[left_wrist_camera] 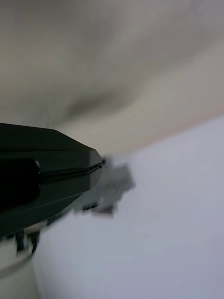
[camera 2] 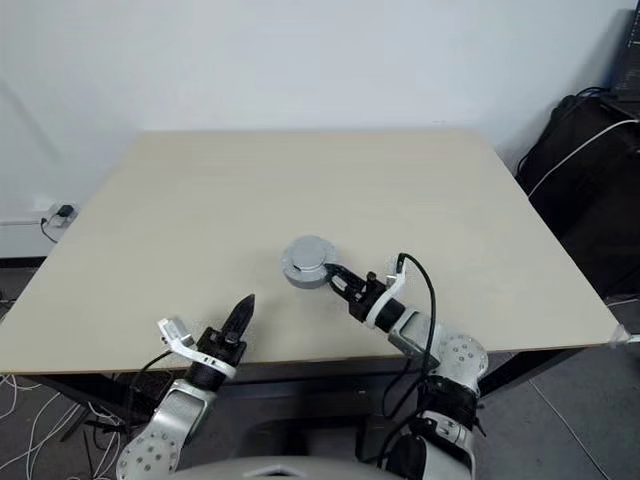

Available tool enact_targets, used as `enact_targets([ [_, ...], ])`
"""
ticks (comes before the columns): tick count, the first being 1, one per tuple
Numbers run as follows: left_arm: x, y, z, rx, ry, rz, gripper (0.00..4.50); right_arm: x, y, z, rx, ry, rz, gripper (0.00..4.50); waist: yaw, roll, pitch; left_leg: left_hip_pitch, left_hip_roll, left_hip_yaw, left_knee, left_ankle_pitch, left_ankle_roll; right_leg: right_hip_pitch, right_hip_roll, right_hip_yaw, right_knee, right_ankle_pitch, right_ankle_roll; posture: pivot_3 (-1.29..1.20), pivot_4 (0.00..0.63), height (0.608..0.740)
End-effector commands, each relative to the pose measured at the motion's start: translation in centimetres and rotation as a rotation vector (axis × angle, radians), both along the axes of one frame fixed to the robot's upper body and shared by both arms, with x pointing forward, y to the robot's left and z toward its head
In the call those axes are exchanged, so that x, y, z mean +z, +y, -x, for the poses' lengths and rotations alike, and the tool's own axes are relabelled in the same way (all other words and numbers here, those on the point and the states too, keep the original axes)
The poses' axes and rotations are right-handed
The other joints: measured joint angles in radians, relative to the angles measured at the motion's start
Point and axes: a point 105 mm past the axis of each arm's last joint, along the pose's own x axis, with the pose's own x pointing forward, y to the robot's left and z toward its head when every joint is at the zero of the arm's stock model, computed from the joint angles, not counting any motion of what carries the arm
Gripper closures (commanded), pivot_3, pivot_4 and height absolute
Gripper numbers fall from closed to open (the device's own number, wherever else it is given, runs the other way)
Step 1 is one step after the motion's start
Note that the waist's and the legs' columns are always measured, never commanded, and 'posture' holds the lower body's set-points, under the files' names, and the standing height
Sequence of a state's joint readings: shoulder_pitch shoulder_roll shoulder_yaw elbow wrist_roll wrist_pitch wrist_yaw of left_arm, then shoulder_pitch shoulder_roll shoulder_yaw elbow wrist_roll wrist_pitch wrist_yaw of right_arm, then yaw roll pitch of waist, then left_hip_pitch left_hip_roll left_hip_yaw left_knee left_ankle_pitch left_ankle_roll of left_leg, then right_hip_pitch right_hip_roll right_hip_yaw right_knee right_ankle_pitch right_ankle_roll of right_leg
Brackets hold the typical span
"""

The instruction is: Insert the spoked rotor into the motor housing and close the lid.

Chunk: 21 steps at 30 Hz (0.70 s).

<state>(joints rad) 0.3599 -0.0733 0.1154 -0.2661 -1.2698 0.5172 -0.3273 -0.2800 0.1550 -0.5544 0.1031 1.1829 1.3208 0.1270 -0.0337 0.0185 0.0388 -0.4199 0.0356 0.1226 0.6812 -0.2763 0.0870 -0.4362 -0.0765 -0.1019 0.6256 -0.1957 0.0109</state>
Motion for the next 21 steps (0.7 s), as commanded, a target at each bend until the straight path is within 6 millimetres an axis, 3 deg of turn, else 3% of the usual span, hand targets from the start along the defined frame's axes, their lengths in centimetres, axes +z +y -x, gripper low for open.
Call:
enact_targets([
  [1,2.2,-2.8,-0.2,-0.013,-0.057,0.261,4.32,1.9,2.3,0.9,0.065,-0.066,-0.093,3.23,0.000,0.000,0.000,0.000,0.000,0.000,0.000,0.000,0.000,0.000,0.000,0.000,0.000,0.000,0.000,0.00,0.000,0.740],
  [3,2.1,-3.2,-0.2,-0.027,-0.052,0.306,3.88,1.8,2.3,0.8,0.068,-0.066,-0.084,3.23,0.000,0.000,0.000,0.000,0.000,0.001,0.000,0.000,0.000,0.000,0.001,0.000,0.000,0.000,0.000,0.00,0.000,0.740],
  [14,2.0,-4.0,-0.4,-0.064,-0.050,0.360,0.23,1.5,2.0,1.0,0.087,-0.059,-0.036,3.23,0.000,0.000,0.000,0.000,0.000,0.003,0.000,0.000,0.000,0.000,0.002,0.003,0.000,0.000,0.001,0.00,0.000,0.740],
  [15,2.0,-4.1,-0.4,-0.066,-0.045,0.361,0.05,1.5,2.0,1.0,0.092,-0.059,-0.033,3.23,-0.001,0.000,0.000,0.000,0.000,0.004,0.000,0.000,0.000,0.000,0.002,0.003,0.000,0.001,0.001,0.00,0.000,0.740],
  [21,1.9,-4.4,-0.4,-0.076,-0.039,0.373,0.05,1.4,2.3,1.7,0.137,-0.054,-0.019,3.23,-0.002,0.000,0.000,0.000,0.000,0.004,0.000,0.000,0.000,-0.001,0.002,0.003,0.001,0.001,0.001,0.00,0.000,0.740],
])
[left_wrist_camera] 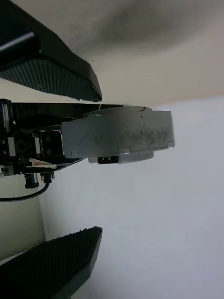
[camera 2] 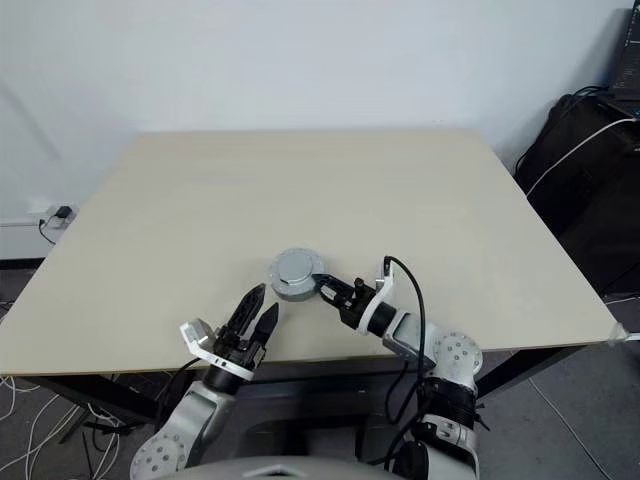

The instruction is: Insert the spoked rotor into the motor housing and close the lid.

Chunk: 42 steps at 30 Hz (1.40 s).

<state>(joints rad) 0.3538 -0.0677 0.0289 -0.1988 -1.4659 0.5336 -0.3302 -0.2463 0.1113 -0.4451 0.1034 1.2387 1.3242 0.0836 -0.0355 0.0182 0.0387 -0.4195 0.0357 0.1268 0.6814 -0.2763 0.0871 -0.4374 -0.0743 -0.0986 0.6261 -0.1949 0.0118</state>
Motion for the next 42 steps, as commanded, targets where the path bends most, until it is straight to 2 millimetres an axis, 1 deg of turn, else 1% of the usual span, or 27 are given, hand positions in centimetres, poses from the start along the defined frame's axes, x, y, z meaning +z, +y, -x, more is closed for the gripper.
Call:
enact_targets([
  [1,1.8,-2.1,-0.6,0.010,-0.049,0.146,0.05,2.0,1.2,0.7,0.058,-0.069,-0.073,3.23,0.000,0.000,0.000,0.000,0.000,0.000,0.000,0.000,0.000,0.000,0.000,0.000,0.000,0.000,0.000,0.00,0.000,0.740],
  [11,1.7,-2.4,-0.6,0.009,-0.038,0.164,0.05,2.1,1.6,2.4,0.154,-0.077,-0.065,3.23,0.000,0.000,0.000,0.000,0.000,0.001,0.000,0.000,0.000,0.000,0.000,0.001,0.000,0.000,0.001,0.00,0.000,0.740],
  [16,1.6,-2.5,-0.6,0.006,-0.034,0.169,0.05,2.5,1.9,3.3,0.201,-0.092,-0.075,3.23,0.000,0.000,0.000,0.000,0.000,0.001,0.000,0.000,0.000,-0.001,0.000,0.001,0.000,0.000,0.001,0.00,0.000,0.740],
  [22,1.5,-2.5,-0.3,0.001,-0.022,0.158,0.05,2.5,1.4,2.5,0.139,-0.086,-0.068,3.23,0.000,-0.001,0.000,0.000,0.000,0.002,0.000,0.000,0.000,0.000,0.000,0.001,0.000,0.001,0.001,0.00,0.000,0.740],
  [26,1.5,-2.3,0.1,0.001,-0.012,0.156,0.05,2.6,1.3,2.4,0.126,-0.089,-0.075,3.23,0.001,-0.001,0.000,0.000,0.000,0.002,0.000,0.000,0.001,0.000,0.000,0.001,0.000,0.001,0.001,0.00,0.000,0.740],
  [38,1.6,-2.3,-0.1,0.002,-0.015,0.164,0.05,2.8,1.8,3.8,0.226,-0.106,-0.079,3.23,0.000,-0.001,-0.001,0.001,0.000,0.002,0.001,0.000,0.001,0.000,0.000,0.001,0.000,0.001,0.001,0.00,0.000,0.740],
  [42,1.6,-2.3,-0.1,0.001,-0.016,0.164,0.05,2.7,1.8,3.9,0.236,-0.104,-0.076,3.23,0.001,-0.001,-0.001,0.001,0.000,0.002,0.001,0.000,0.001,0.000,0.000,0.001,0.001,0.001,0.001,0.00,0.000,0.740],
])
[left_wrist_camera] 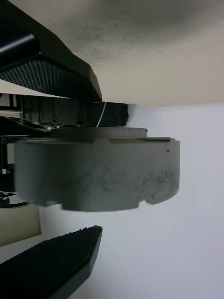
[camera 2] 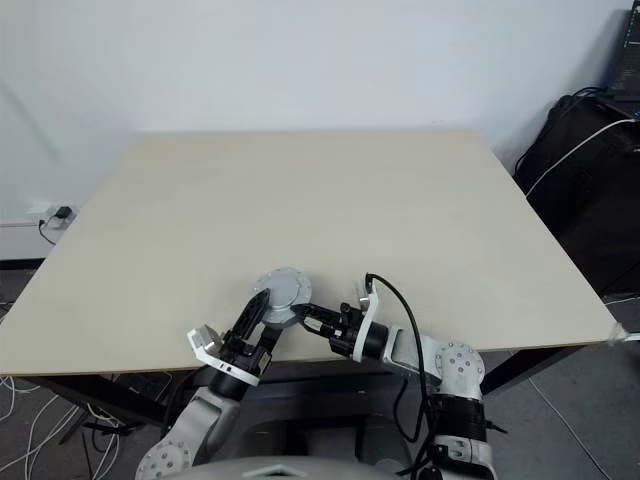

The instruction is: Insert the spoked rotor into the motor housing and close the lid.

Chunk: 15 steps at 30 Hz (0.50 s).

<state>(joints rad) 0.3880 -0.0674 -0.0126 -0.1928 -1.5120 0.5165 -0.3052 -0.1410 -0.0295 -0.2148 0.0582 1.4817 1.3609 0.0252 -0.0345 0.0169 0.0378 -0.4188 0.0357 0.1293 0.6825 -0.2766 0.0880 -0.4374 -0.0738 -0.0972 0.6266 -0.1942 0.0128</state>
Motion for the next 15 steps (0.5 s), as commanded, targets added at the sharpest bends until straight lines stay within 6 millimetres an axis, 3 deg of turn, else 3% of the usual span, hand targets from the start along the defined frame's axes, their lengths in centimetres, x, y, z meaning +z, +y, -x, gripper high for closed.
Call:
enact_targets([
  [1,2.23,-1.71,-0.72,0.012,-0.068,0.117,0.05,2.84,0.43,0.05,0.028,-0.102,-0.097,3.23,0.000,0.000,0.000,0.000,0.000,0.000,0.000,0.000,0.000,0.000,0.000,0.000,0.000,0.000,0.000,0.00,0.000,0.740],
  [5,2.28,-1.73,-0.73,0.009,-0.070,0.121,0.22,2.80,0.54,0.20,0.038,-0.101,-0.096,3.23,0.000,0.000,0.000,0.000,0.000,0.000,0.000,0.000,0.000,0.000,0.000,0.000,0.000,0.000,0.000,0.00,0.000,0.740],
  [8,2.34,-1.73,-0.73,0.007,-0.073,0.125,0.91,2.80,0.56,0.21,0.041,-0.101,-0.096,3.23,0.000,0.000,0.000,0.000,0.000,0.000,0.000,0.000,0.000,0.000,0.000,0.000,0.000,0.000,0.000,0.00,0.000,0.740],
  [12,2.37,-1.76,-0.74,0.003,-0.074,0.124,2.24,2.72,0.57,0.30,0.047,-0.109,-0.082,3.23,0.001,0.000,0.000,0.000,0.000,0.000,0.000,0.000,0.000,0.001,0.000,0.000,0.000,0.000,0.000,0.00,0.000,0.740],
  [15,2.40,-1.76,-0.74,0.003,-0.076,0.124,2.42,2.62,0.56,0.34,0.045,-0.134,-0.043,3.23,0.001,-0.001,0.000,0.001,0.000,0.000,0.000,0.000,0.000,0.001,0.000,0.000,0.000,0.000,0.000,0.00,0.000,0.740],
])
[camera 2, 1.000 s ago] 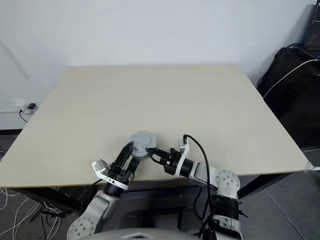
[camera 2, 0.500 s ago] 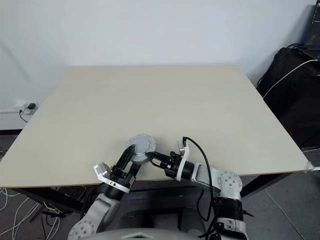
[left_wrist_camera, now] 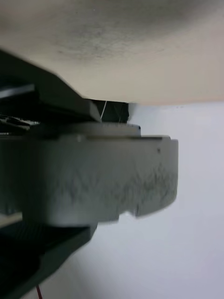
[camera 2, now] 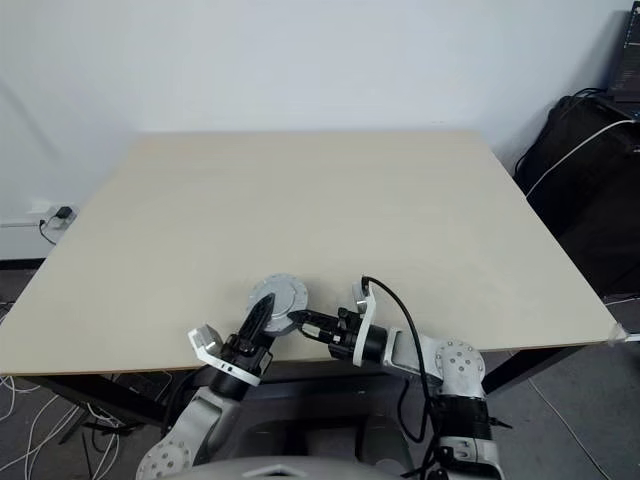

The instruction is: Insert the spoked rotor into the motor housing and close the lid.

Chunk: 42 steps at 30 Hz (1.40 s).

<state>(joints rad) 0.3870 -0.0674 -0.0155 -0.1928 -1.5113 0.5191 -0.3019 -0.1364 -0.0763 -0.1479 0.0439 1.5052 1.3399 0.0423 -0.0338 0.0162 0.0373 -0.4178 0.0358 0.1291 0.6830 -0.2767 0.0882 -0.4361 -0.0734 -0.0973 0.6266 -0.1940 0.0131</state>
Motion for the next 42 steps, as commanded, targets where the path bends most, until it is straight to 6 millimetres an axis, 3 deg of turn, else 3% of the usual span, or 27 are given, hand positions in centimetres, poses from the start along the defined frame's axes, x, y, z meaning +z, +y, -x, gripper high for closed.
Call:
enact_targets([
  [1,2.4,-1.6,-0.7,0.009,-0.077,0.125,2.42,2.5,0.3,-0.1,0.002,-0.121,-0.050,3.23,0.000,0.000,0.000,0.000,0.000,0.000,0.000,0.000,0.000,0.000,0.000,0.000,0.000,0.000,0.000,0.00,0.000,0.740],
  [6,2.5,-1.6,-0.8,0.015,-0.079,0.119,2.42,2.0,-0.1,-0.7,-0.049,-0.158,0.020,3.23,0.001,0.000,0.000,0.001,0.000,0.000,0.000,0.000,0.000,0.001,0.000,0.000,0.000,0.000,0.000,0.00,0.000,0.740],
  [16,2.6,0.3,-3.0,0.124,-0.104,0.027,2.42,2.6,-1.3,-1.0,-0.053,-0.252,0.099,0.00,0.010,-0.001,-0.001,0.002,0.000,0.000,0.001,0.000,0.000,0.002,-0.001,-0.001,0.000,0.000,0.000,0.00,0.000,0.740],
  [20,2.0,1.4,-4.9,0.175,-0.072,-0.042,2.42,2.0,-1.9,-1.7,-0.088,-0.407,0.327,0.00,0.015,-0.002,-0.001,0.002,0.000,0.000,0.001,0.000,0.000,0.003,0.000,-0.001,0.000,0.000,0.000,0.00,0.000,0.740],
  [25,1.5,2.5,-8.1,0.230,-0.049,-0.118,2.42,0.9,-2.7,-2.8,-0.139,-0.797,0.719,0.00,0.020,-0.004,-0.002,0.002,-0.001,0.000,0.001,0.000,0.000,0.006,0.005,0.000,0.000,0.000,0.001,0.00,0.000,0.740],
  [30,1.4,3.0,-11.4,0.262,-0.027,-0.195,2.42,0.8,-3.5,-3.7,-0.216,-1.181,0.981,0.00,0.022,-0.007,-0.002,0.002,-0.001,0.001,0.002,0.003,-0.005,0.007,0.006,0.001,0.000,0.001,0.002,0.00,0.000,0.740],
  [35,1.2,3.2,-14.5,0.283,0.013,-0.247,2.42,-0.6,-4.2,-4.2,-0.235,-1.225,1.068,0.00,0.023,-0.017,-0.003,0.001,0.000,0.000,0.005,0.004,-0.006,0.009,0.008,0.002,0.000,0.002,0.003,0.00,0.000,0.740],
  [42,0.4,3.3,-17.9,0.306,0.109,-0.299,2.42,-1.7,-4.1,-4.0,-0.215,-1.256,1.109,0.00,0.017,-0.019,-0.003,0.001,0.000,0.001,0.006,0.004,-0.005,0.009,0.009,0.004,-0.001,0.003,0.004,0.00,0.000,0.740],
])
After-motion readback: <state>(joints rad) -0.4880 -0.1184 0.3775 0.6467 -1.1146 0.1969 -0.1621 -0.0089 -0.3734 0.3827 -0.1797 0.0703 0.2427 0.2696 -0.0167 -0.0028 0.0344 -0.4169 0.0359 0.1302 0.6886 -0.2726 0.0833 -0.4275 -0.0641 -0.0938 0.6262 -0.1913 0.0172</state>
